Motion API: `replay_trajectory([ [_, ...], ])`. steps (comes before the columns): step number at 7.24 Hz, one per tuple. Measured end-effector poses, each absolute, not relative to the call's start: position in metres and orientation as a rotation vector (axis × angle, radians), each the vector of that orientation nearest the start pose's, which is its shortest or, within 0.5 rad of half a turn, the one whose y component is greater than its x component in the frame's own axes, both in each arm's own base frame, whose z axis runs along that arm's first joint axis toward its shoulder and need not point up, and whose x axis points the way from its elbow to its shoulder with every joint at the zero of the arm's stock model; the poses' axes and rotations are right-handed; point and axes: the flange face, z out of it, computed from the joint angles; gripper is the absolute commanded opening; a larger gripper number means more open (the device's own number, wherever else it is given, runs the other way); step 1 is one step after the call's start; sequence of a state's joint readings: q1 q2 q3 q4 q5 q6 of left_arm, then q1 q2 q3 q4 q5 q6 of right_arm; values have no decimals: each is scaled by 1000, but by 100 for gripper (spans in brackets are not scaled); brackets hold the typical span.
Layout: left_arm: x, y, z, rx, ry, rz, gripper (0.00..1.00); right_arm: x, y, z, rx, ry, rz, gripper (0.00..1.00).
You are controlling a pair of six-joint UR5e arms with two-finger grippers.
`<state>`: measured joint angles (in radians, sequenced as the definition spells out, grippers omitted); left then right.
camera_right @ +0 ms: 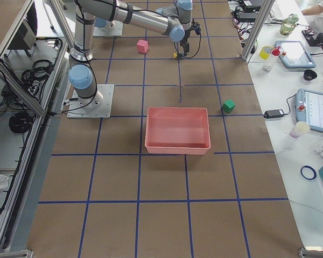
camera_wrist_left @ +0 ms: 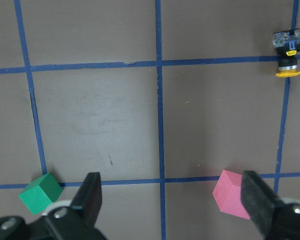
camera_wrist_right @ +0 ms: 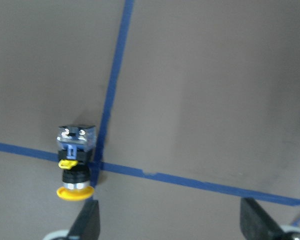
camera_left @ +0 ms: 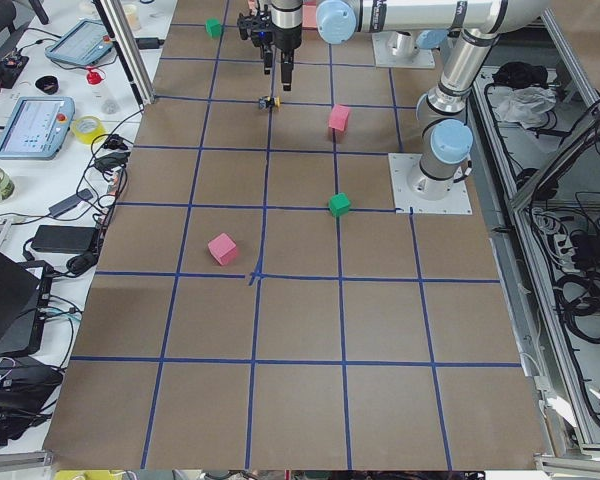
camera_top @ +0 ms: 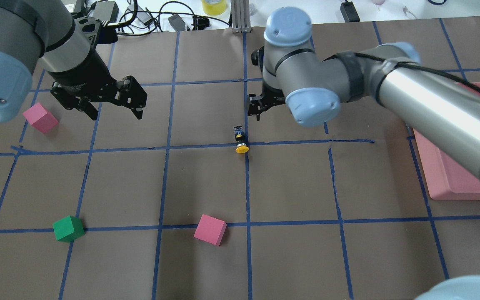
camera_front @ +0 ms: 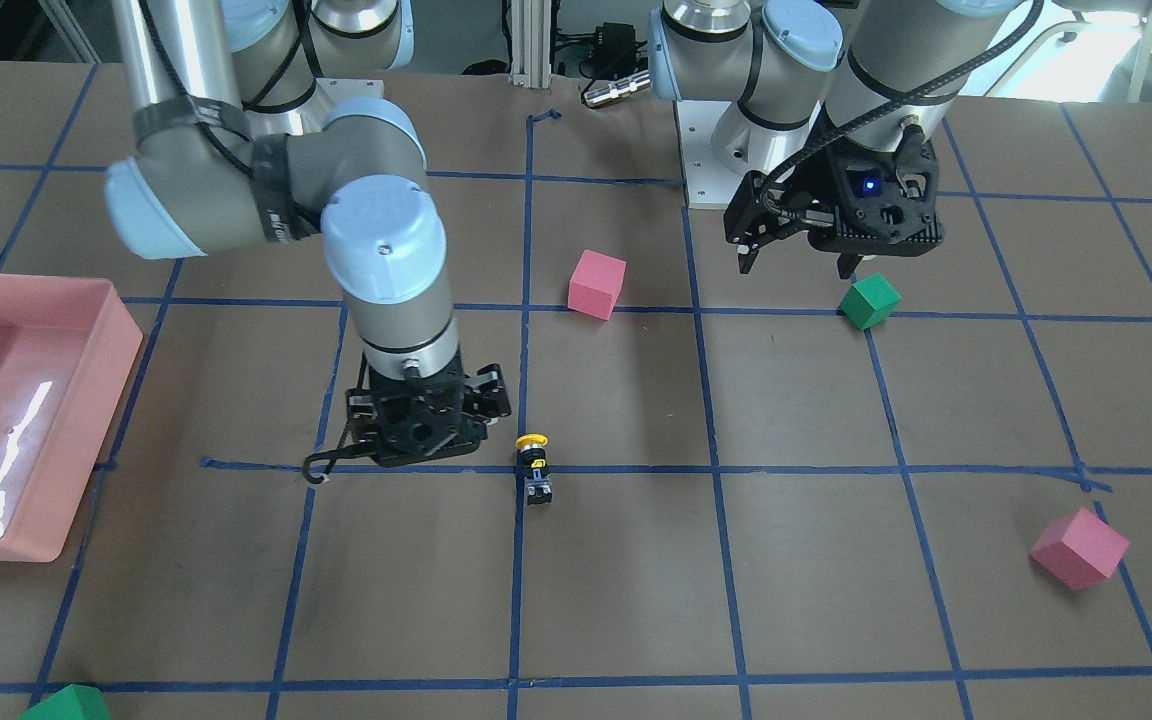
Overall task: Align button upright
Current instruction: 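Raise the right gripper away while the left gripper reaches toward the switch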
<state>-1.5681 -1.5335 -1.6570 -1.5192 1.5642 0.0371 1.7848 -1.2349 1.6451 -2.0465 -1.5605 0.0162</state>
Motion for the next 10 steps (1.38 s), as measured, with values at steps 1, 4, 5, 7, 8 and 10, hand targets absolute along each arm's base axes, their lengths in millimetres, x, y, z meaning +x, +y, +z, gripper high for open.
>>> replay_trajectory([
  [1, -144, -469, 474, 88, 3161, -25, 100, 212, -559, 352, -331, 3109, -84, 100],
  [4, -178, -427, 477, 131, 3218, -34, 100, 147, -522, 433, -402, 3120, -110, 100],
  [5, -187, -413, 467, 131, 3219, -8, 100, 142, -515, 445, -398, 3123, -123, 100],
  [7, -208, -394, 425, 164, 3216, 16, 100, 141, -509, 460, -383, 3130, -149, 100],
  [8, -222, -384, 398, 170, 3218, -24, 100, 141, -508, 463, -353, 3132, -153, 100],
  [10, -246, -367, 357, 189, 3231, -150, 100, 142, -508, 468, -282, 3131, -166, 100],
])
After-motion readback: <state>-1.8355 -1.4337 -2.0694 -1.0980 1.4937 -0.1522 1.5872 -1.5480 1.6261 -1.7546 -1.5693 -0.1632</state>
